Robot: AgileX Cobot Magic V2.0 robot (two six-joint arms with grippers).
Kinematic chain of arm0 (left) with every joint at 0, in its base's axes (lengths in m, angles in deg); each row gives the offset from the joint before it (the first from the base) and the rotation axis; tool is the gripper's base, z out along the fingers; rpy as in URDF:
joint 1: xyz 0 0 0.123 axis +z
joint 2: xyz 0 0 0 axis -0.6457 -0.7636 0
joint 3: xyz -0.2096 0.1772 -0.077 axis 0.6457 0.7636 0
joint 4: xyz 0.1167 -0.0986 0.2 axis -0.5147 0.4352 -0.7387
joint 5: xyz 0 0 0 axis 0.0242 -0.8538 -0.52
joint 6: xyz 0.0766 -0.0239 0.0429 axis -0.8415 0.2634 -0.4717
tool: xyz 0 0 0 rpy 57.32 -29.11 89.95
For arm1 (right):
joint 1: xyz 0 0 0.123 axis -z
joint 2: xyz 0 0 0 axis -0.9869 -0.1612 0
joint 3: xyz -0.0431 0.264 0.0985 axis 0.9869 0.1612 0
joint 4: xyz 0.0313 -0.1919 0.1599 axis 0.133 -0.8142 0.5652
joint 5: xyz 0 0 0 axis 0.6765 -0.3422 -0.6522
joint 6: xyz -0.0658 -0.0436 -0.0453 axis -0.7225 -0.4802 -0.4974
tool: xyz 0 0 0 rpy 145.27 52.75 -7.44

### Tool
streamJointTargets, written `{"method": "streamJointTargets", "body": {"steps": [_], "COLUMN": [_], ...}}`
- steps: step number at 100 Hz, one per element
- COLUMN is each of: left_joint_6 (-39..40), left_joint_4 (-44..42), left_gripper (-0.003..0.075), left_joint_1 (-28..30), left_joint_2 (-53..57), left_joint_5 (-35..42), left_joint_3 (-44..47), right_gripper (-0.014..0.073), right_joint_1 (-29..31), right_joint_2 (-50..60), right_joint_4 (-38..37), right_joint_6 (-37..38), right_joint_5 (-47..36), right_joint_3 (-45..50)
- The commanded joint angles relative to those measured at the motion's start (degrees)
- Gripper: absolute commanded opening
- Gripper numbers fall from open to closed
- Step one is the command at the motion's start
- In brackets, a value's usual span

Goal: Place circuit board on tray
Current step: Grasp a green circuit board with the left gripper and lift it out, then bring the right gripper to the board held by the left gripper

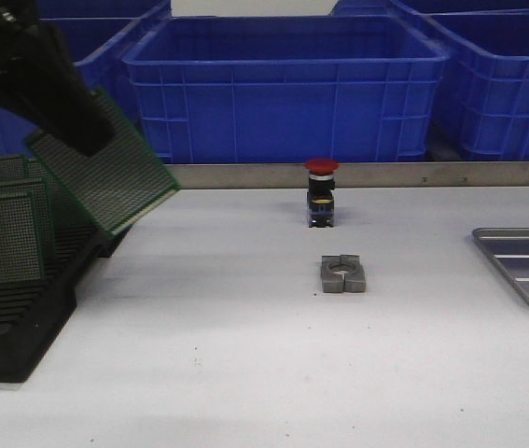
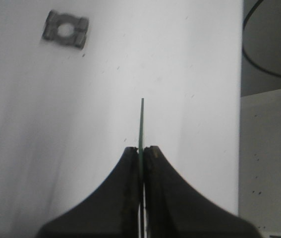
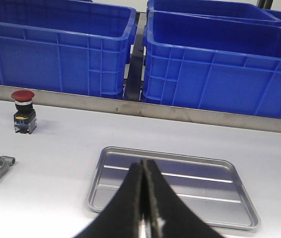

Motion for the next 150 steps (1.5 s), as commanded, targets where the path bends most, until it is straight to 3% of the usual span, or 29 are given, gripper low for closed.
{"method": "streamJointTargets", "body": {"steps": [1, 26, 56, 65, 84, 106, 116, 134, 141, 150], "left_joint_6": [0.57, 0.57, 0.57, 0.57, 0.57, 0.57, 0.57, 0.57, 0.57, 0.57], "left_joint_4": [6.22, 13.32, 13.67, 13.67, 13.67, 13.67, 13.67, 13.67, 13.67, 13.67], "left_gripper": [-0.002, -0.002, -0.002, -0.002, -0.002, -0.002, -0.002, -0.002, -0.002, -0.002], "left_joint_1": [-2.51, -6.02, -6.02, -6.02, -6.02, -6.02, -6.02, -6.02, -6.02, -6.02], "left_joint_2": [2.55, 2.55, 2.55, 2.55, 2.55, 2.55, 2.55, 2.55, 2.55, 2.55], "left_joint_5": [-3.7, -3.7, -3.7, -3.7, -3.7, -3.7, -3.7, -3.7, -3.7, -3.7], "left_joint_3": [-1.63, -1.63, -1.63, -1.63, -1.63, -1.63, -1.63, -1.63, -1.63, -1.63], "right_gripper": [-0.006, -0.006, -0.006, -0.006, -0.006, -0.006, -0.006, -0.0043, 0.0006, 0.0154], "right_joint_1": [0.07, 0.07, 0.07, -0.1, -0.1, -0.1, -0.1, -0.1, -0.1, -0.1], "right_joint_2": [1.27, 1.27, 1.27, 1.27, -0.75, -10.72, -16.15, -25.39, -28.54, -32.14], "right_joint_4": [-0.6, -0.6, -0.39, 3.55, 4.97, 7.19, 11.26, 23.74, 31.25, 42.39], "right_joint_6": [0.0, 0.0, 0.0, 1.0, 0.9, 0.9, 0.89, -3.5, -7.51, -16.01], "right_joint_5": [-4.82, -4.89, -5.41, -5.89, 9.61, 28.56, 32.11, 29.22, 27.6, 26.7], "right_joint_3": [0.01, 0.01, -0.04, -1.12, -9.89, -21.74, -25.25, -27.64, -27.64, -27.64]}}
